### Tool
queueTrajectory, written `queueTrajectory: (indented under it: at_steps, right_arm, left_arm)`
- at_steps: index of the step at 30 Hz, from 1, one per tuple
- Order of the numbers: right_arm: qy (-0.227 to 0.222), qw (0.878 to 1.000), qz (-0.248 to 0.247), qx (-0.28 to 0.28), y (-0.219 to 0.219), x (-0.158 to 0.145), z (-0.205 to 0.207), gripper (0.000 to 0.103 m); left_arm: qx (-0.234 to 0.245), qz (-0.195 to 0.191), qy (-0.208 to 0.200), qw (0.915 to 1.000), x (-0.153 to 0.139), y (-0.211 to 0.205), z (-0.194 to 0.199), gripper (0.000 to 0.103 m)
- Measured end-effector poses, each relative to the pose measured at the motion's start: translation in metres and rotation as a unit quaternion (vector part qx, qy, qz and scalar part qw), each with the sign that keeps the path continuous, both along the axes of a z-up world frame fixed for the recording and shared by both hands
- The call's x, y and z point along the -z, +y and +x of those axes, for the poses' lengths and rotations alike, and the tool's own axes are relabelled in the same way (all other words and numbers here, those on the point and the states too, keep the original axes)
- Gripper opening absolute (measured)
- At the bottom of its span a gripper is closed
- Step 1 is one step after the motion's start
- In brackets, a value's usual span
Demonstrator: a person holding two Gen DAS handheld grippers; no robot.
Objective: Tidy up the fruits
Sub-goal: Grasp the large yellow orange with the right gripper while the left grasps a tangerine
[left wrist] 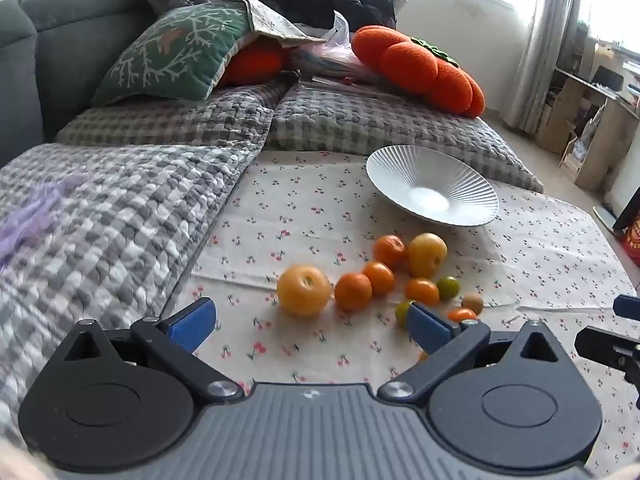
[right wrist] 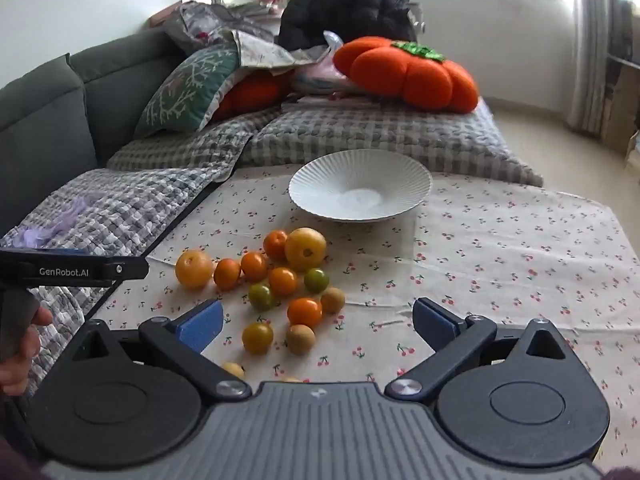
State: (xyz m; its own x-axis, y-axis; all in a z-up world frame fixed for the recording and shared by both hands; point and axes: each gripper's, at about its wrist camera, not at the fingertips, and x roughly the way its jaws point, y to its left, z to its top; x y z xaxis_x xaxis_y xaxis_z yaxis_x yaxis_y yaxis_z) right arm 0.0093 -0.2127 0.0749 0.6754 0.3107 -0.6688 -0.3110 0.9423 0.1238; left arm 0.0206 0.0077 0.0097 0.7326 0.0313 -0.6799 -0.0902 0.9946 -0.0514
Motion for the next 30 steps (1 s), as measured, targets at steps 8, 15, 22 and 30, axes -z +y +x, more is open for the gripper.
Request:
queueTrajectory:
  at_steps: [8,15,22,30]
  right_arm:
    - [0.036,0.999,-0.005,-0.012,0.018,0.010,0.050,0.102]
    - [0.084,0.996,0.019,0.005,0.025,0.045,0.103,0.094]
    - [0.094,0.995,0.039,-0.008,0.036,0.066,0.133,0.083]
    - [0.100,0.994,0.029,-0.016,0.047,0.084,0.154,0.070]
  left_arm:
    - [-0.006,0.002,0.065,0.9979,0.017,0.008,0.051,0.097]
    - [-0.021,-0.004,0.088,0.9959,0.046,0.021,0.082,0.082]
    - [-0.013,-0.029,0.092,0.9953,0.059,0.027,0.101,0.078]
    - [-0.012,-0.061,0.100,0.9930,0.071,0.032,0.118,0.068]
